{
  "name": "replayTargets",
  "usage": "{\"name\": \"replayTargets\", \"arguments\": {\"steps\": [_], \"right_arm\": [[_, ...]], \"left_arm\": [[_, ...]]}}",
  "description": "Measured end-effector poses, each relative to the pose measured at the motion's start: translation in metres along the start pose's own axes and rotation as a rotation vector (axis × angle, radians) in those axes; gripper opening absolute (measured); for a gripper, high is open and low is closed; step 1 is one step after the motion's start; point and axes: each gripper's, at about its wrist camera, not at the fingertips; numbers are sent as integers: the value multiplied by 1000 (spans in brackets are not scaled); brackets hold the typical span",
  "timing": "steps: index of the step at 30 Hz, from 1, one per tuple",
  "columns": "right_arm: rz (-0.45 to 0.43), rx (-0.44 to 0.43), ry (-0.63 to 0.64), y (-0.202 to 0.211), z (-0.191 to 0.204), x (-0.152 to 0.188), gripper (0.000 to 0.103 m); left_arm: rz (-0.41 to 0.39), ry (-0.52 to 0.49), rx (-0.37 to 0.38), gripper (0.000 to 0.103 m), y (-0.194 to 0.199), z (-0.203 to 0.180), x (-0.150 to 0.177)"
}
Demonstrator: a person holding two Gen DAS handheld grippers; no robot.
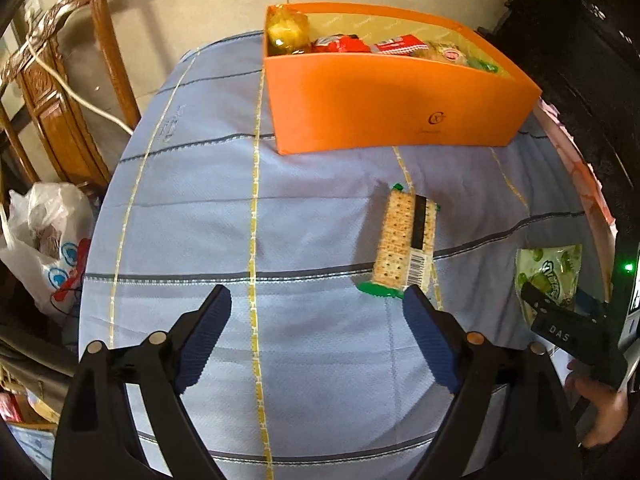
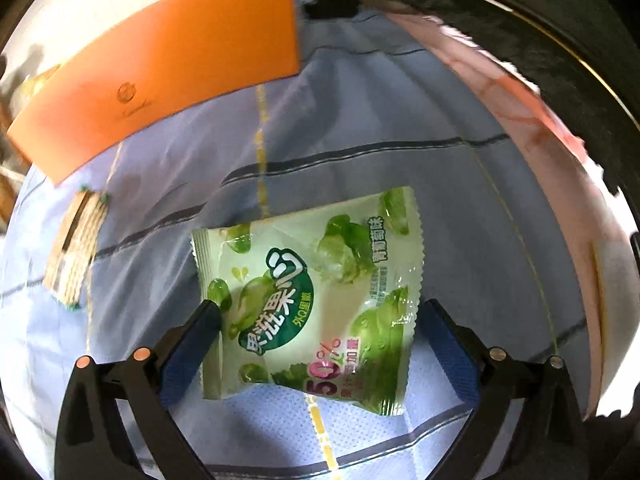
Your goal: Organize snacks
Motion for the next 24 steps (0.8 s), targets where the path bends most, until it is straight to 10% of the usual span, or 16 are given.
{"name": "replayTargets", "arguments": {"steps": [3, 24], "right_arm": [[10, -82, -8, 13, -4, -2, 47], [-243, -246, -107, 144, -53, -19, 42]], "left_arm": [[1, 24, 32, 85, 2, 2, -1], [-10, -155, 138, 82, -67, -82, -29]]}}
Point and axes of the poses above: each gripper's, at about its wrist camera, not at the fingertips, and y roughly against the way its jaws point, z to its left, x to its underside
